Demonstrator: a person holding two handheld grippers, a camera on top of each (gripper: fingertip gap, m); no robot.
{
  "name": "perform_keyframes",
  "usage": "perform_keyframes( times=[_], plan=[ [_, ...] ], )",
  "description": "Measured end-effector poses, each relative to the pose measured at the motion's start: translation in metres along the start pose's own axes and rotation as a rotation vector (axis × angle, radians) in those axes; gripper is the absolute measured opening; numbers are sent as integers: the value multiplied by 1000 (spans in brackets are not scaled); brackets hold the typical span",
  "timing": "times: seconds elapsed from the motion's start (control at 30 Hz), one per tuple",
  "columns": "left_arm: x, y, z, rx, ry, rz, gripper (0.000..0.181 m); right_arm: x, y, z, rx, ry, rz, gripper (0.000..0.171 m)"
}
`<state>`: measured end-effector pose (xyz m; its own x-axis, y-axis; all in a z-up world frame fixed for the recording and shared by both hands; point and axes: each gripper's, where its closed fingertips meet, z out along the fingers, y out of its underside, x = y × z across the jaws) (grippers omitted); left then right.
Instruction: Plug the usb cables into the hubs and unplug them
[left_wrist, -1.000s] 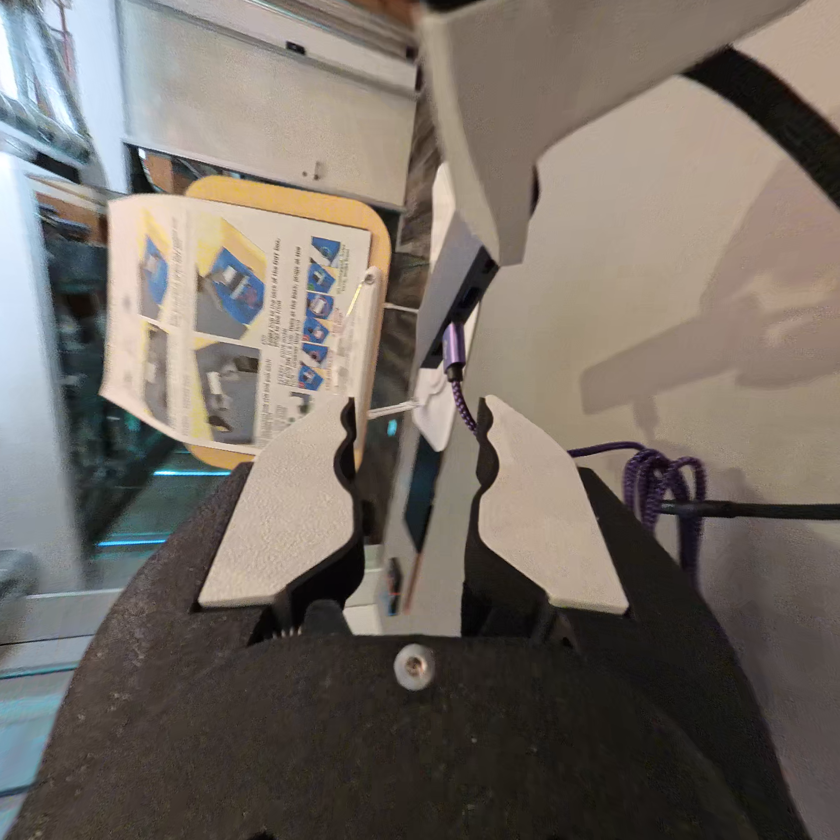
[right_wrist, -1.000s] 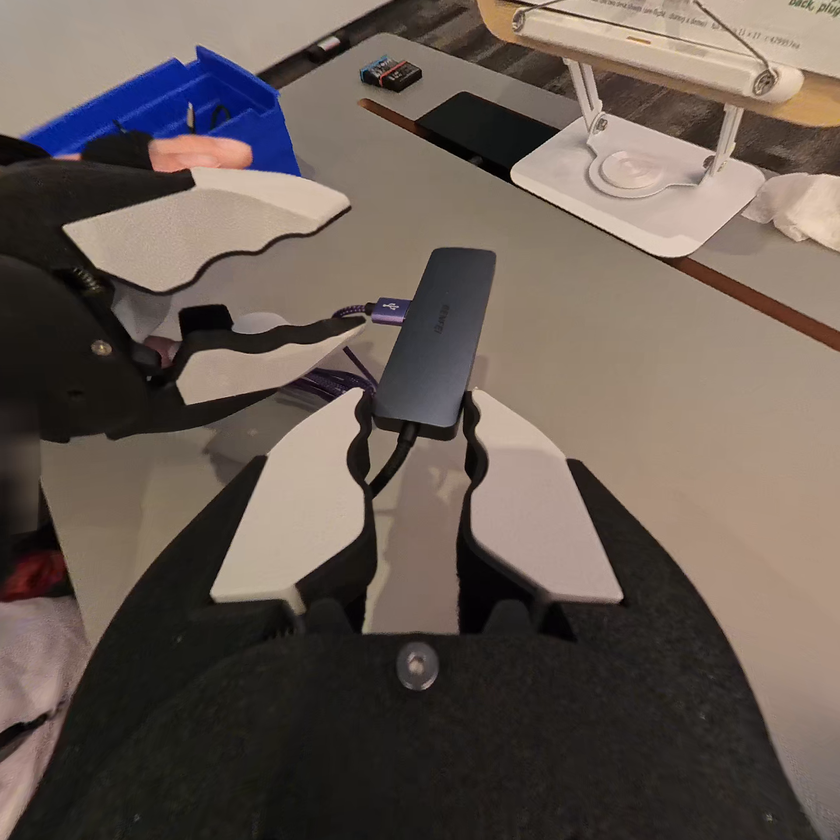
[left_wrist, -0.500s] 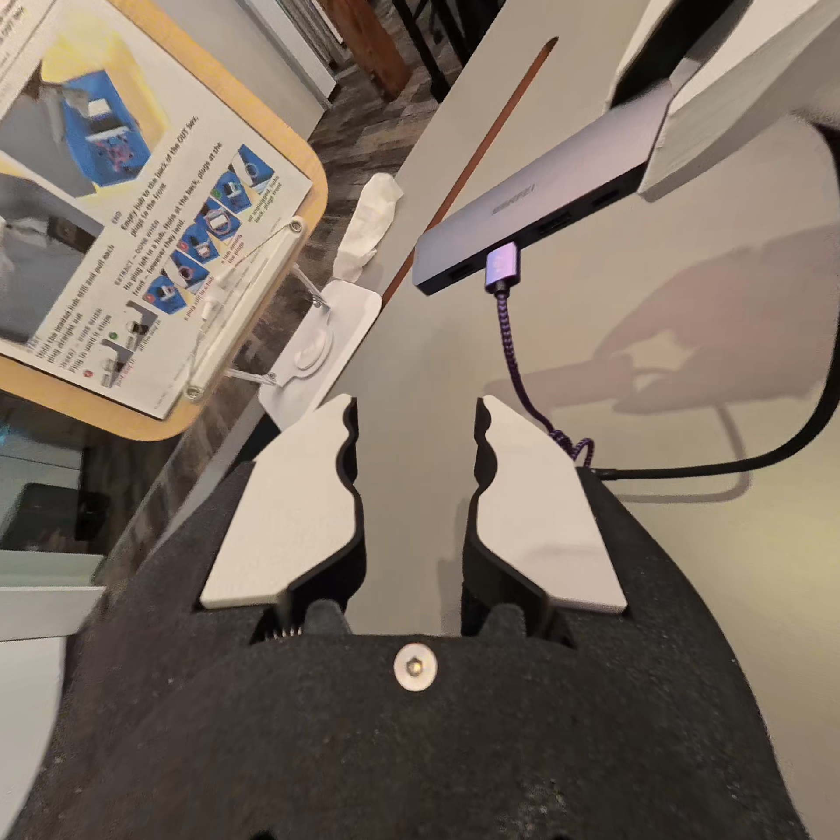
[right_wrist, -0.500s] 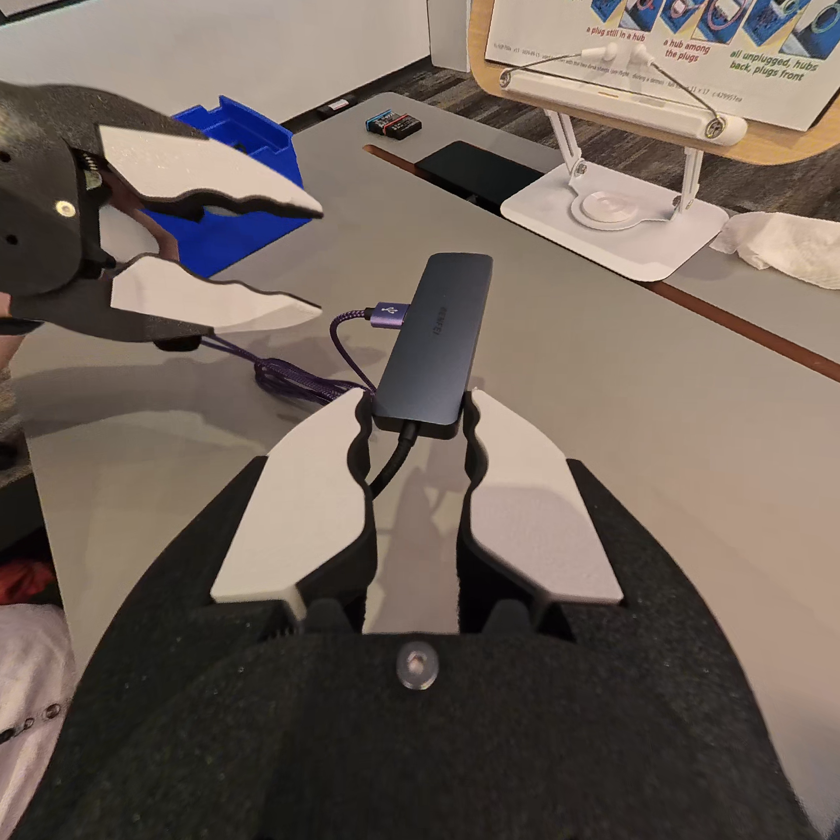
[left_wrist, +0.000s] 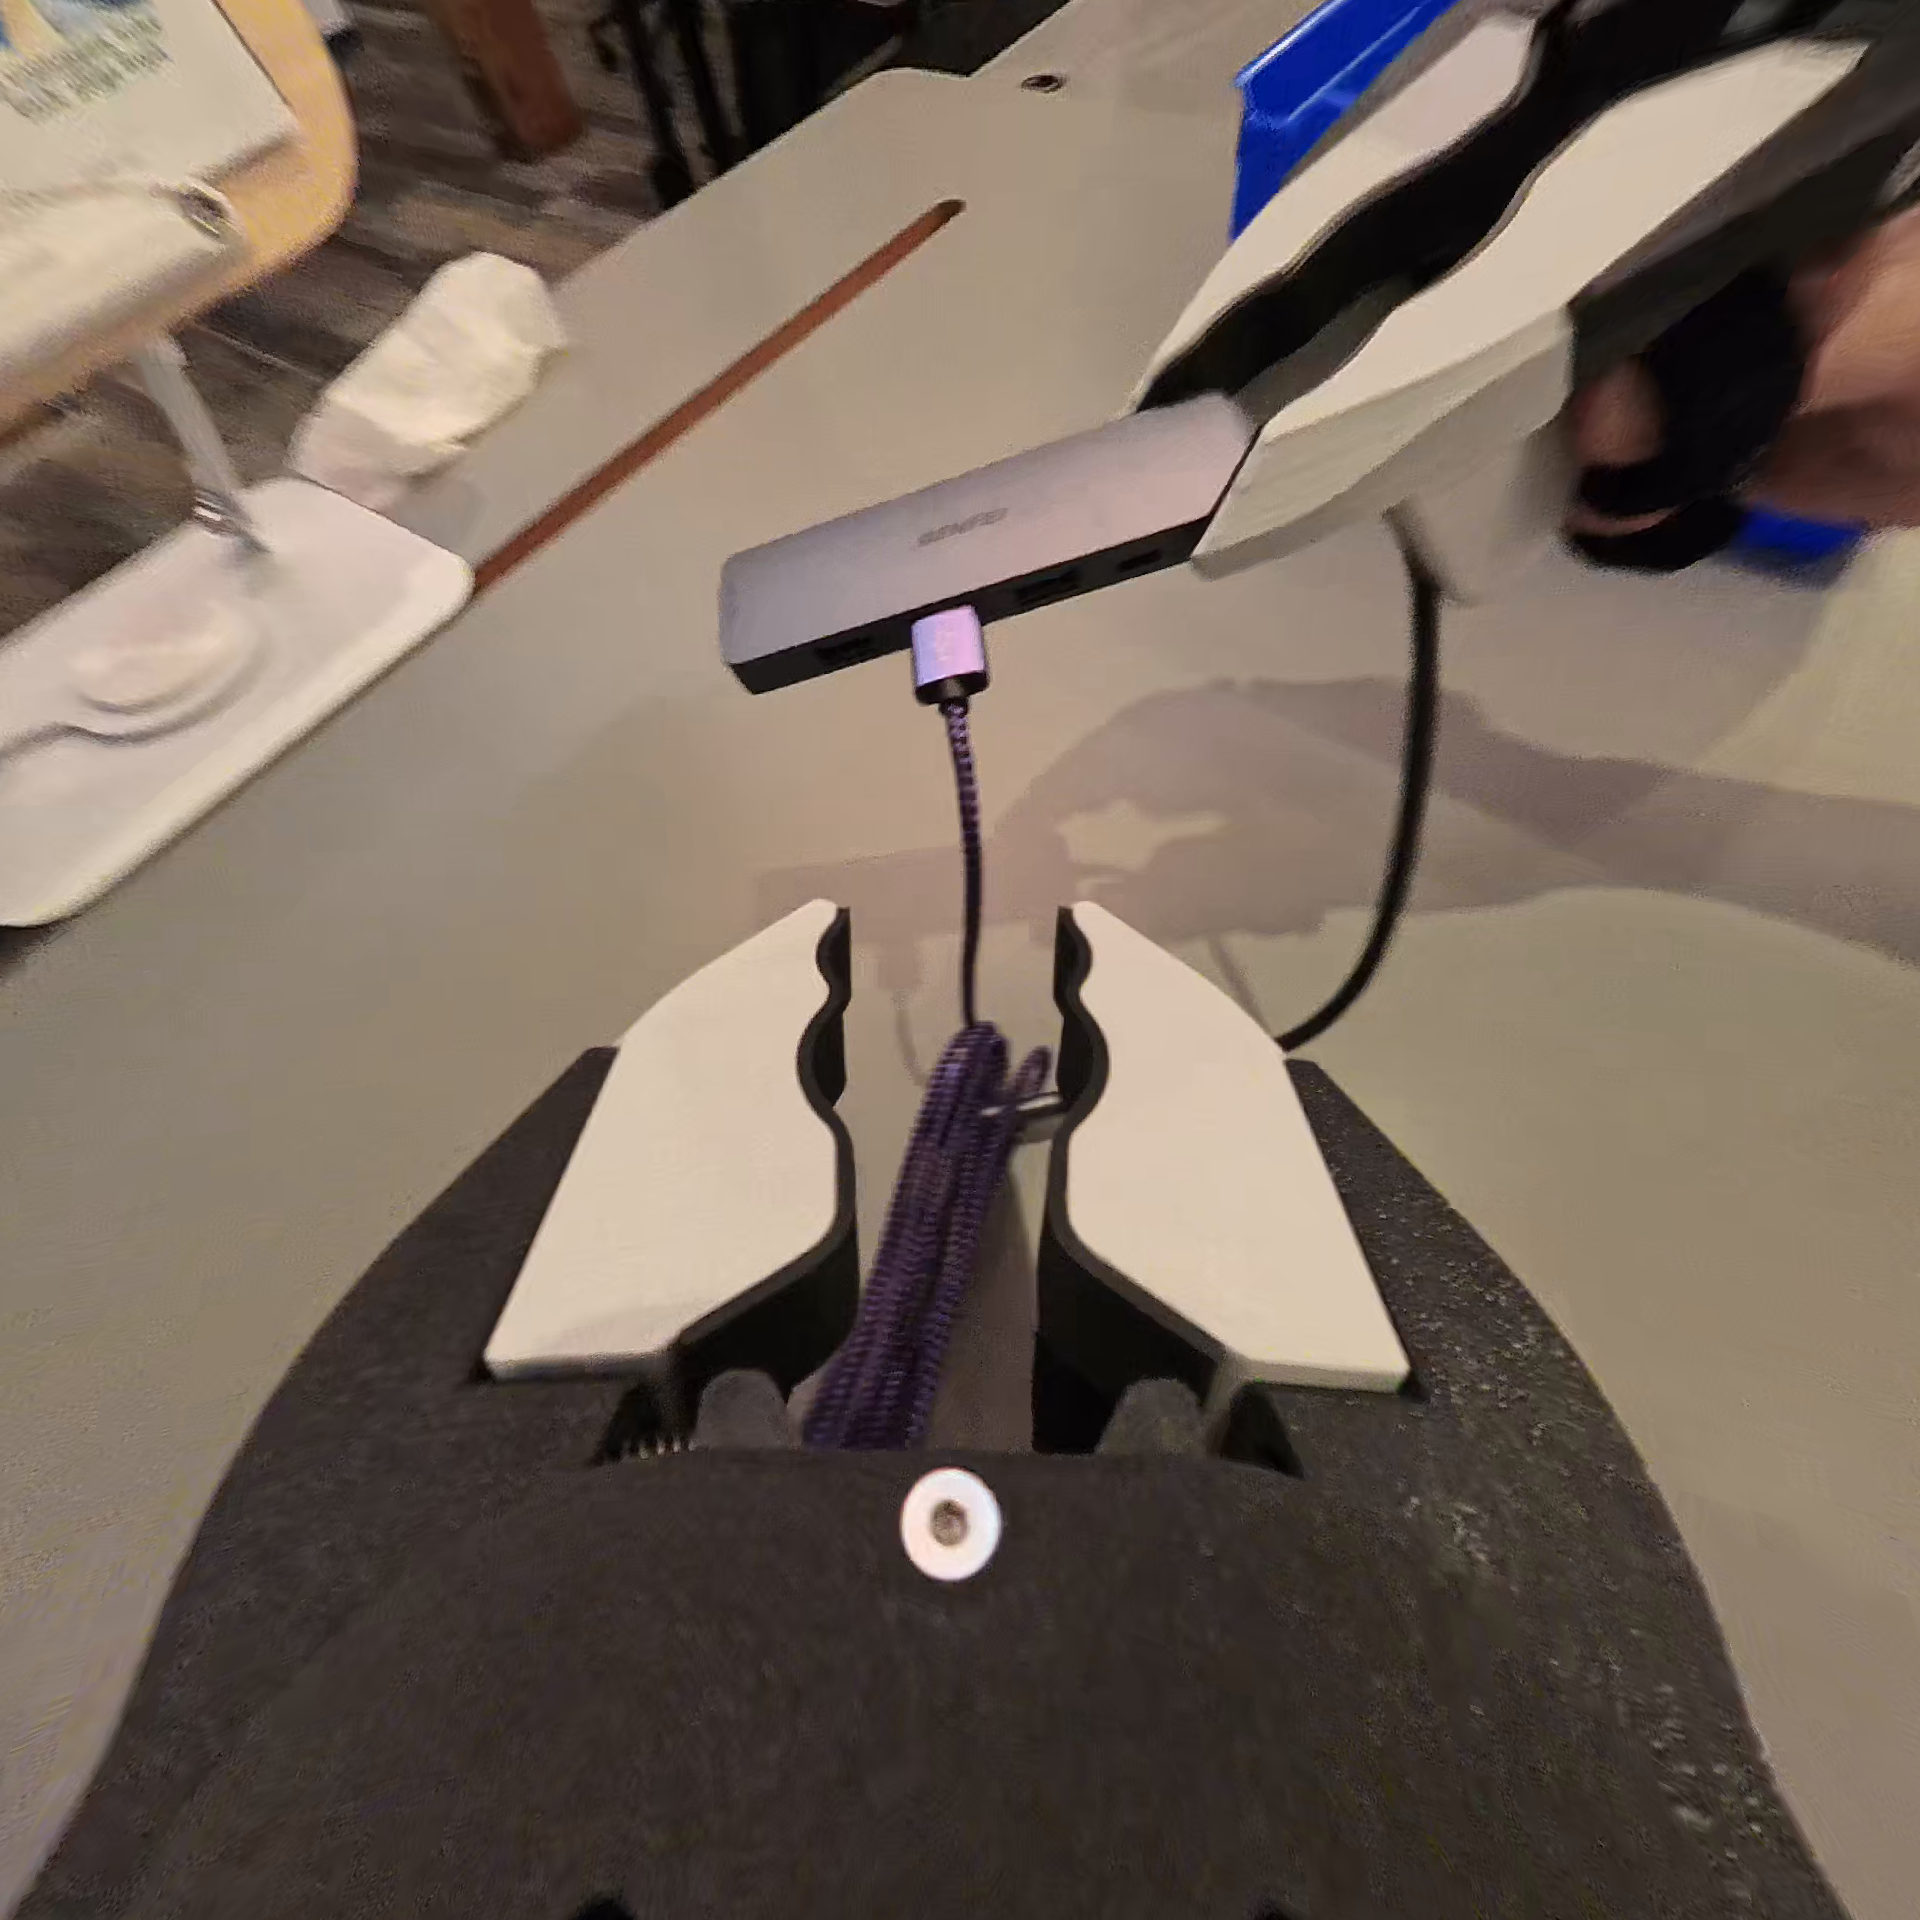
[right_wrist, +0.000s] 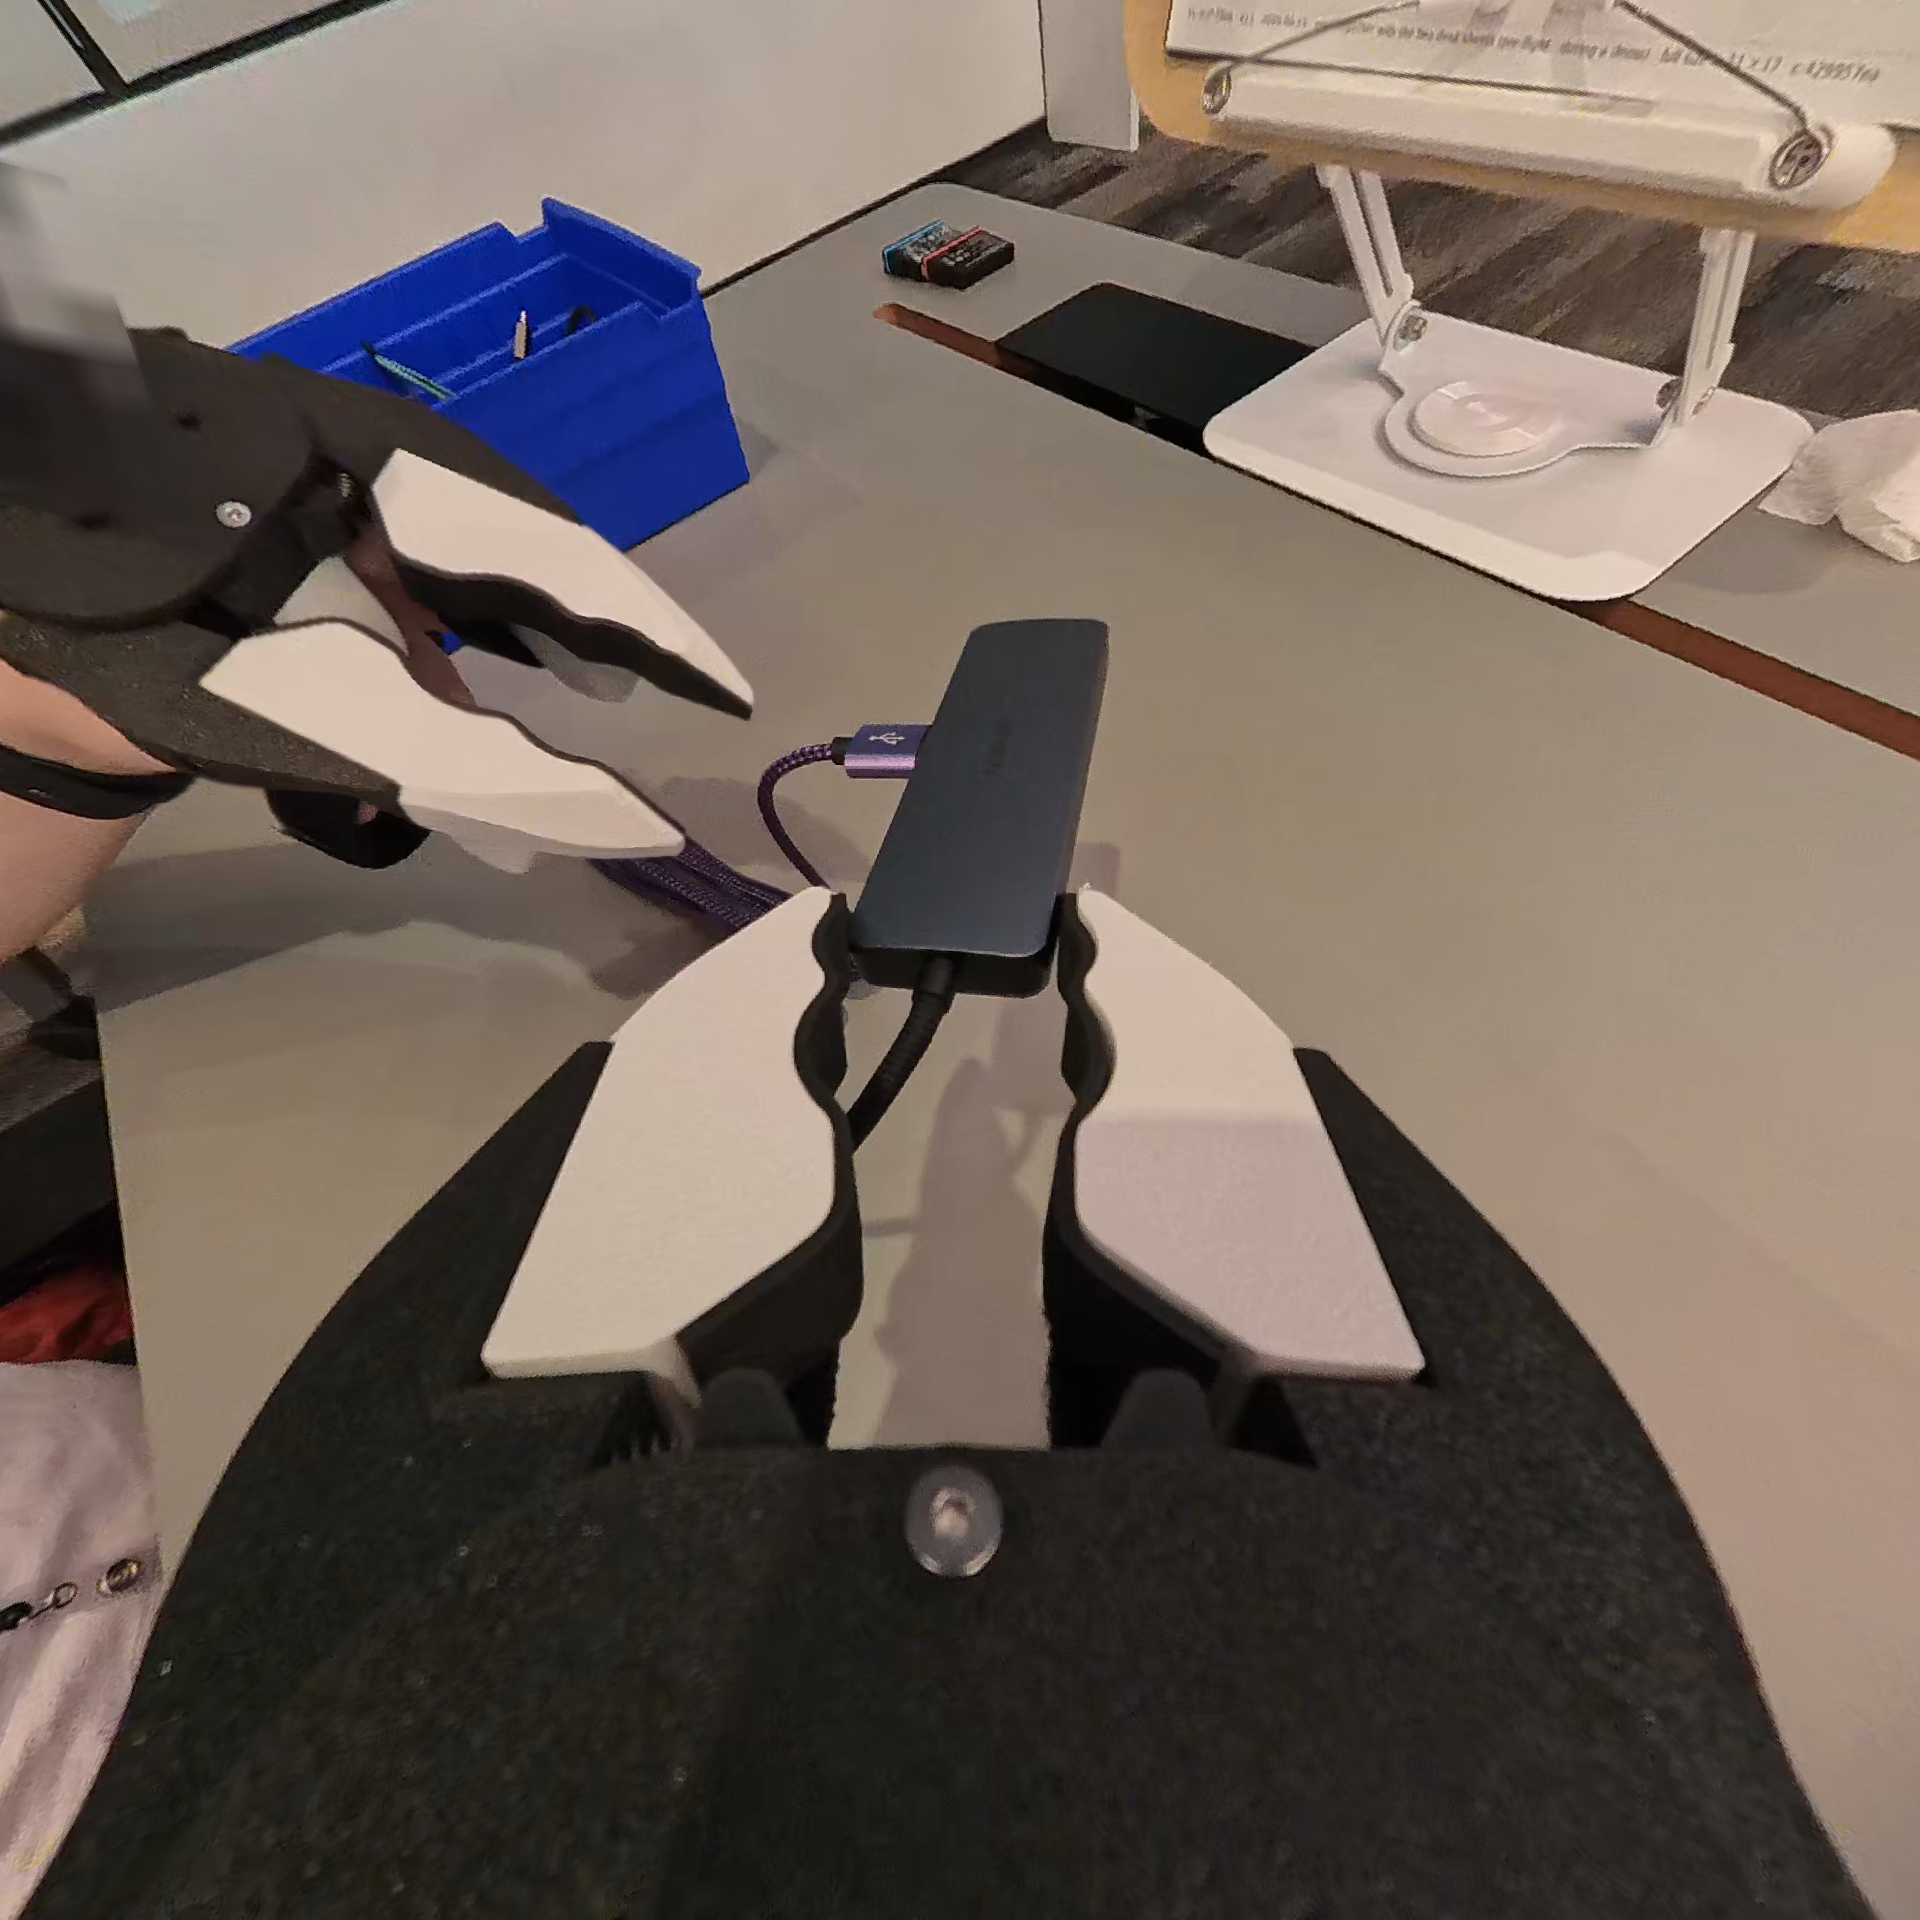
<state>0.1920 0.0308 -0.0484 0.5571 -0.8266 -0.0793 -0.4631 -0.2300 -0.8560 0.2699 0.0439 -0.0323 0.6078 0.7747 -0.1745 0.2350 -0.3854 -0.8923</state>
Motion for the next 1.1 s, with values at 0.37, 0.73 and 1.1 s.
perform_keyframes(
  times=[0.37, 0.73, 1.1],
  plan=[
    [-5, 1, 44, 73, -100, -15, 1, 12, 19, 12, 59, -72, 93, 38],
    [-12, 5, 46, 113, -164, -238, 1, 23, 32, 28, 217, 132, 43, 66],
    [-11, -2, 35, 194, -155, -262, 1, 29, 16, -6, 317, 190, 107, 59]
  ],
)
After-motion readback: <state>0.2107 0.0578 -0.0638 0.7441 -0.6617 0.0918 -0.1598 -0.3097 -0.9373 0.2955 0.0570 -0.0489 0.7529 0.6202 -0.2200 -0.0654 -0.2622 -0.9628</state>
